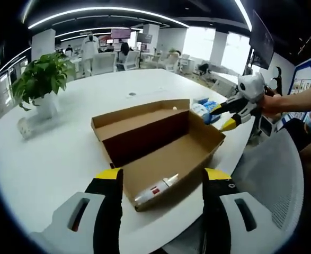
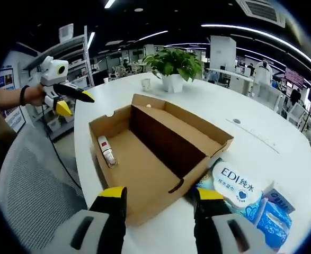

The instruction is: Operate the shoe box by opening the lid, removing the specified soft item, and placing it in the target area until the item is outside and the box remains undamaged.

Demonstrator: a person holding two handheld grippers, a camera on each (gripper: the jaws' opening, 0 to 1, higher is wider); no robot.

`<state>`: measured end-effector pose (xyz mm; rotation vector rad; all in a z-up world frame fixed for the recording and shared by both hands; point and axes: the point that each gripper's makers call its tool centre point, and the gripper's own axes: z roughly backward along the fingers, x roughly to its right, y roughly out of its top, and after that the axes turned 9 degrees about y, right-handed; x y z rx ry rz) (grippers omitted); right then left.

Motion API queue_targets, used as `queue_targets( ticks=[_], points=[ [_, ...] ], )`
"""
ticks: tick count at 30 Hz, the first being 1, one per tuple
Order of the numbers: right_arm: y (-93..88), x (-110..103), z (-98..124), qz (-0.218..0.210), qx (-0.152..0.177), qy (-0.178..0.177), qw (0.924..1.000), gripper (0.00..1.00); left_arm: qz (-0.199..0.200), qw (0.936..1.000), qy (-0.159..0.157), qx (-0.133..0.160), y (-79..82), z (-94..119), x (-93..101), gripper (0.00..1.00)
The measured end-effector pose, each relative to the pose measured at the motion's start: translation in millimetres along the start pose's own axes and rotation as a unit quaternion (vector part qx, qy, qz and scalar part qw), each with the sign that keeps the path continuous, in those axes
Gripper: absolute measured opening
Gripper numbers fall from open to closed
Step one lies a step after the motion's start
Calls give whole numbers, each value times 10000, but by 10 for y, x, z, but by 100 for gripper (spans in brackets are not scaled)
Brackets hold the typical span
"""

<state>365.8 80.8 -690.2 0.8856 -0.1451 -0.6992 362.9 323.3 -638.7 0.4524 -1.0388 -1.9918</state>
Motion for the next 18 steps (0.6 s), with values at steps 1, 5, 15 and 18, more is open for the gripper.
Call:
queue_targets(
  ticks=[1,5,15,18],
  points=[
    [-6,-6,3,7,-7,3,10000,48,-9,10000,-7,-5,-4,0,-1,60],
    [-27,-33,20,-8,-17,10,10000,49,-25,10000,-6,-24,-23,9,-23,60],
    [-74,-79,38,-6,-63,3,10000,50,-134,9999,26,-104,-44,-4,-102,60],
    [-75,-92,39,36,-70,-3,10000,50,-225,9997,-4,-107,5,-26,-125,60]
  ],
)
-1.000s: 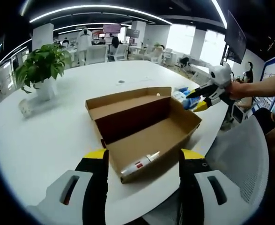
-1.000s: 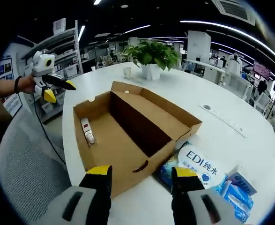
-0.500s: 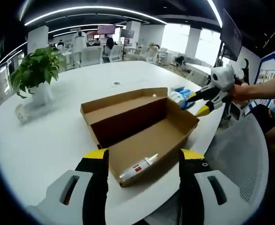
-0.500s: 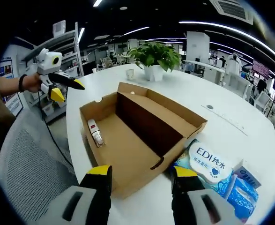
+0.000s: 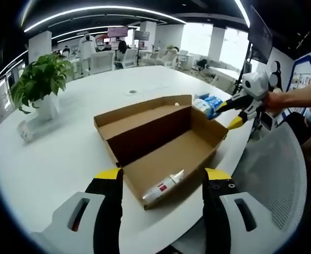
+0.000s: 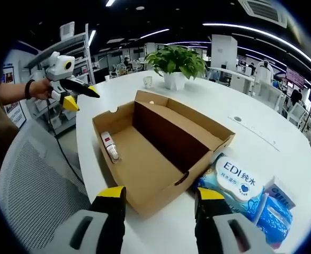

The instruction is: Operate the shoe box by opening the lid, removing the specified soft item, and placing it in the target area until the item is outside and the box remains undamaged.

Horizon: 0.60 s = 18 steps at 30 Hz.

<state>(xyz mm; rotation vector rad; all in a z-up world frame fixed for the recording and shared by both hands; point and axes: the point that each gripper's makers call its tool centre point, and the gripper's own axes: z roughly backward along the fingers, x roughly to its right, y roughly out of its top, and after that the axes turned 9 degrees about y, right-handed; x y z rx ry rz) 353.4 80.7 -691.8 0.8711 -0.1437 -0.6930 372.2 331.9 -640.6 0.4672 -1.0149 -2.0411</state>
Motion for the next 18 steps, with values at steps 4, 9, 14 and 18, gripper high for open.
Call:
queue_targets(
  ticks=[4,9,14,18],
  points=[
    [12,-28,4,20,22,2,10000,50,-167,9998,-51,-46,34,-46,-32,60],
    [-8,-55,2,-42,39,15,10000,50,-537,9984,19,-191,63,-127,-190,60],
    [-43,-73,25,-88,44,13,10000,50,-914,9955,-54,-248,164,-208,-207,60],
    [-79,-79,43,-121,40,7,9999,50,-1277,9911,-149,-331,225,-317,-181,59]
  ],
)
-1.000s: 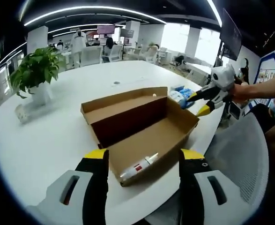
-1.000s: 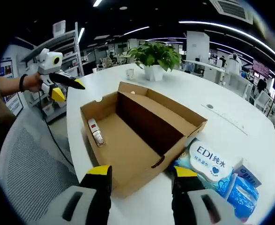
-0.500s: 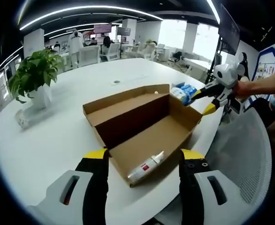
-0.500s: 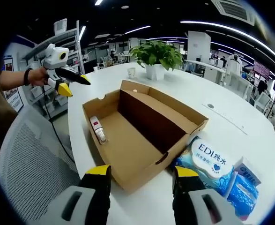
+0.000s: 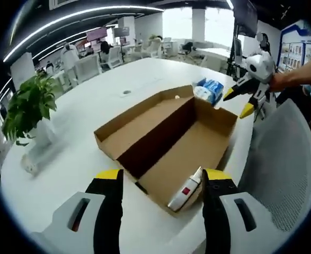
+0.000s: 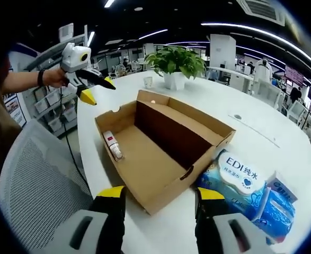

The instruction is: Operate the shoe box by opening the lid, removing the specified soft item, and placing it in the target area until the item is outside and the box remains undamaged.

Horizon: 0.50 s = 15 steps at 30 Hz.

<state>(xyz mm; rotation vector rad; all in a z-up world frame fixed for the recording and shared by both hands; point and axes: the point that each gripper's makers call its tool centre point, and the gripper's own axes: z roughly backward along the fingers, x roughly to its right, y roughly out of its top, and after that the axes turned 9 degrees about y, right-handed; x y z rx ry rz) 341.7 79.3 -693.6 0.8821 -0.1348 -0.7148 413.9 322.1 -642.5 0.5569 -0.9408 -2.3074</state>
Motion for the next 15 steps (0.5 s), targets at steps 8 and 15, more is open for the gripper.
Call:
queue_targets(
  ticks=[8,15],
  points=[
    [-11,-2,56,-83,47,-39,9999,50,-646,9970,-359,-210,84,-287,73,59],
    [-55,-58,80,-181,68,-18,9998,50,-1295,9864,-818,-591,-26,-499,219,59]
  ],
)
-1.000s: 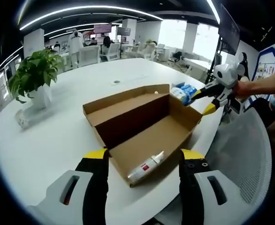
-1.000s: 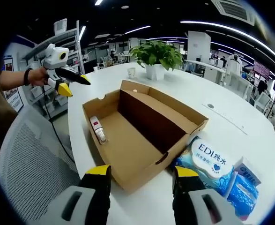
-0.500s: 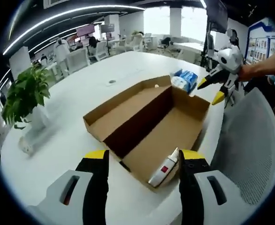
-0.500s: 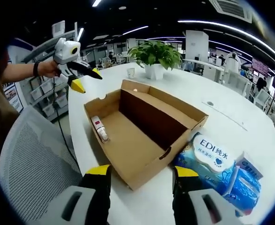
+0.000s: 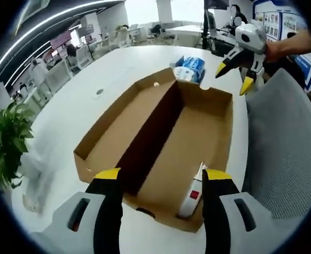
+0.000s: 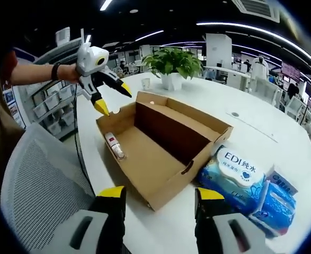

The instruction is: Operate the shoe box by opening the lid, removing the specified soft item, and placing it in the target area until the item is outside and the box remains undamaged.

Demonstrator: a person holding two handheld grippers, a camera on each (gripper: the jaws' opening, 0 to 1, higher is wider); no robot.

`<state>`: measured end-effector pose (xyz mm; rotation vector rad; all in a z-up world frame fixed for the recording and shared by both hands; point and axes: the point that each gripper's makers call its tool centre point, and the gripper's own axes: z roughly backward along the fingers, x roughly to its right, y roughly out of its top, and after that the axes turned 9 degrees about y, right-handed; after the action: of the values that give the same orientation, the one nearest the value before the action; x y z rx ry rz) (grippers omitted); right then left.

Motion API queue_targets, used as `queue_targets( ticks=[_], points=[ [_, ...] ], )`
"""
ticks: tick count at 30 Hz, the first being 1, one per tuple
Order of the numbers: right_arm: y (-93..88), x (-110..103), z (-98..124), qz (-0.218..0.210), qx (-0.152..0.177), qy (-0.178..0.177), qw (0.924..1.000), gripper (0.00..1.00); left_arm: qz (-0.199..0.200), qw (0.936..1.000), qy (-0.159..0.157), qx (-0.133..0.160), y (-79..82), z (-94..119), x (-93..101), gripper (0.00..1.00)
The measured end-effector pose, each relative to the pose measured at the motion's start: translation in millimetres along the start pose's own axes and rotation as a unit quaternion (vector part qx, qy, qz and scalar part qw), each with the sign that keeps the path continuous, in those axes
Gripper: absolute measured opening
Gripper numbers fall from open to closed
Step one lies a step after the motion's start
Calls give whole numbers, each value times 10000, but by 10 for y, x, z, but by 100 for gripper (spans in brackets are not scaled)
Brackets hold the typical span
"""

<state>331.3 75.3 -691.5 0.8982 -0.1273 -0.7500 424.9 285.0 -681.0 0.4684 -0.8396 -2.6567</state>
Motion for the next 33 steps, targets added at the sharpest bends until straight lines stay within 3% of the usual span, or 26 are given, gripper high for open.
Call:
queue_targets(
  ticks=[9,13,16,23,29,33],
  points=[
    [-96,-28,-6,-97,-74,-2,9999,50,-614,9963,-435,-427,-204,-236,166,59],
    [-107,-33,-13,-107,-95,9,9999,50,-1006,9898,-666,-764,-419,-344,214,59],
    [-123,-31,-21,-165,-101,37,9998,50,-1620,9792,-830,-891,-488,-389,279,58],
    [-163,-15,-16,-220,-145,68,9996,51,-1537,9773,-1078,-979,-489,-522,332,58],
    [-220,9,-3,-311,-168,43,9994,51,-1742,9725,-1170,-1007,-493,-579,406,59],
    [-237,-7,-8,-340,-176,53,9993,50,-1722,9727,-1183,-1012,-493,-584,373,63]
  ],
)
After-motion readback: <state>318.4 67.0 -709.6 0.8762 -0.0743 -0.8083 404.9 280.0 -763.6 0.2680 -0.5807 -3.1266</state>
